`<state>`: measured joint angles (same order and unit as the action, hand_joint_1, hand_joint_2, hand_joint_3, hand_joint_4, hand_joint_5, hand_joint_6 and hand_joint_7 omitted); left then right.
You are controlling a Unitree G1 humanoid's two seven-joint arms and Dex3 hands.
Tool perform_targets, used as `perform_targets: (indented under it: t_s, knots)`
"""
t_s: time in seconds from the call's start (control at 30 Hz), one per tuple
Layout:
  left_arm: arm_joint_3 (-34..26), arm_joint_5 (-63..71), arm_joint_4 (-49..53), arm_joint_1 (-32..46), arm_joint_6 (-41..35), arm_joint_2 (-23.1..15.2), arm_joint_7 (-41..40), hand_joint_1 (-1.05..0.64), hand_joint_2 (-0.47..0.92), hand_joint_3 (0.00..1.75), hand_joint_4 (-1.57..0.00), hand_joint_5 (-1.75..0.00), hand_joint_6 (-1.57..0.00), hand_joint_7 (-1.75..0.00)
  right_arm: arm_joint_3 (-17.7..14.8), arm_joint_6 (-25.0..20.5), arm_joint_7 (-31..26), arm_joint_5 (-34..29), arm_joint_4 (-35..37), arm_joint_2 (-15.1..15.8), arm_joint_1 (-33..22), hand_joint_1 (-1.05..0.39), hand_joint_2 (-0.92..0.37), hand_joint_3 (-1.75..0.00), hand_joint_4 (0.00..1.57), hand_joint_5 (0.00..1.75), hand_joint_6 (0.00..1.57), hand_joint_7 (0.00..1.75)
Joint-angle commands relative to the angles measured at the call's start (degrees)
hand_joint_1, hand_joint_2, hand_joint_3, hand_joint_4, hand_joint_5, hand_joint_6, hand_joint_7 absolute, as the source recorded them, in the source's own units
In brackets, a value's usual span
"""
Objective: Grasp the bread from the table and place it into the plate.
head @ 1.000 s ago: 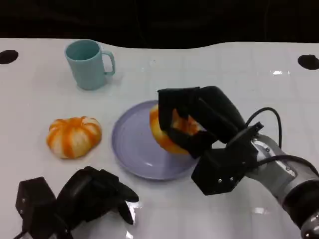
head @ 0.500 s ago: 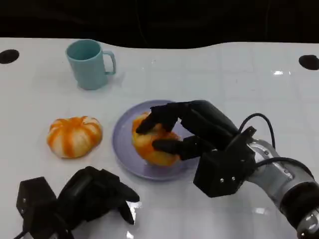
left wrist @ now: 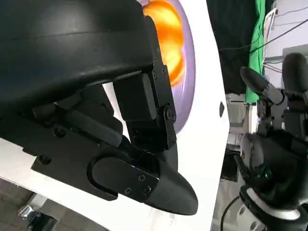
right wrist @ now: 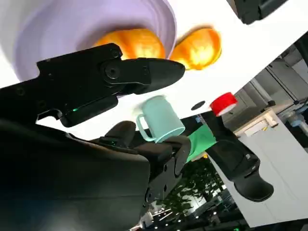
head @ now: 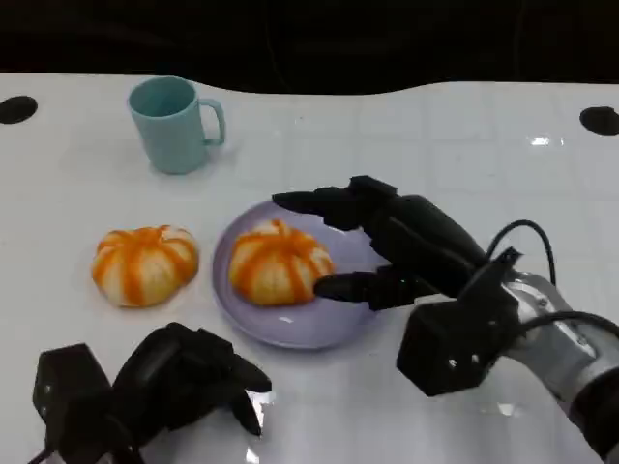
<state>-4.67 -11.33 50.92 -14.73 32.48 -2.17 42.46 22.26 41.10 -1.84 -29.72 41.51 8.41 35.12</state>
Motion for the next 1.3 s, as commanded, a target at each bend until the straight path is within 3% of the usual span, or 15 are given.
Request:
perform_targets:
  t_s: [0.03,0.5,0.57,0.67,0.73,0.83,0.87,0.93,1.1,1.27,1.3]
  knots:
    - [-0.03,0.03,-0.50,0.49,0.01,-0.81,-0.39,-1.05,0.92,0.02,-1.35,-0.80,-1.57,-0.08,-1.27,-0.06,1.24,1.43,-4.48,2.75,-3.33,-0.76,-0.92,-0.35,0.05,0.75,0.21,0.17]
    - [-0.31,0.29,0.43,-0.24,0.07,-1.03,-0.75,-1.05,0.92,0.04,-1.36,-0.81,-1.57,-0.08,-6.86,4.24,4.94,11.00,-15.78,8.25,-17.89,-0.60,-0.92,-0.31,0.33,0.92,0.48,0.28]
    - [-0.38,0.11,0.43,-0.27,-0.32,-1.01,-0.64,-1.05,0.92,0.03,-1.35,-0.80,-1.57,-0.07,-7.63,4.35,5.84,13.48,-16.73,8.22,-19.91,-0.58,-0.92,-0.31,0.43,1.14,0.61,0.34]
    - [-0.17,0.61,0.38,-0.29,-0.06,-1.15,-1.13,-1.05,0.92,0.03,-1.35,-0.80,-1.57,-0.08,-8.89,4.94,6.79,16.33,-18.00,8.08,-22.77,-0.57,-0.92,-0.29,0.51,1.32,0.69,0.41]
    - [-0.06,0.97,0.51,-0.33,0.39,-1.22,-1.47,-1.05,0.92,0.03,-1.35,-0.81,-1.57,-0.07,-9.34,5.43,7.26,17.14,-18.37,8.08,-23.60,-0.56,-0.92,-0.31,0.50,1.43,0.59,0.74]
    - [-0.16,0.69,0.82,-0.45,0.48,-1.12,-1.07,-1.05,0.92,0.04,-1.35,-0.81,-1.57,-0.07,-9.98,6.38,7.81,18.01,-18.47,8.07,-24.58,-0.56,-0.92,-0.32,0.50,1.46,0.55,0.86]
    - [-0.25,0.42,1.03,-0.52,0.47,-1.05,-0.71,-1.05,0.92,0.04,-1.35,-0.80,-1.56,-0.07,-10.30,7.10,7.95,18.48,-18.37,8.12,-25.15,-0.55,-0.92,-0.35,0.52,1.51,0.54,1.08]
    - [-0.26,0.23,1.21,-0.55,0.63,-0.97,-0.37,-1.05,0.92,0.04,-1.35,-0.80,-1.56,-0.06,-10.95,9.05,8.41,19.80,-17.70,8.22,-26.16,-0.54,-0.92,-0.36,0.54,1.59,0.54,1.27]
    - [-0.07,0.48,0.74,-0.46,0.19,-0.96,-1.05,-1.05,0.92,0.03,-1.35,-0.80,-1.57,-0.07,-11.99,11.03,9.17,21.70,-16.67,7.73,-27.63,-0.52,-0.92,-0.37,0.61,1.70,0.59,1.41]
    - [-0.01,0.56,0.40,-0.53,-0.15,-0.97,-1.14,-1.05,0.91,0.02,-1.37,-0.80,-1.57,-0.08,-12.73,9.19,10.83,23.39,-19.83,8.00,-31.14,-0.52,-0.92,-0.38,0.69,1.74,0.65,1.49]
    - [0.08,0.83,0.58,-0.61,0.52,-1.08,-1.17,-1.05,0.92,0.03,-1.36,-0.80,-1.57,-0.08,-12.74,8.56,11.54,24.13,-20.59,8.14,-31.97,-0.51,-0.92,-0.39,0.73,1.75,0.65,1.60]
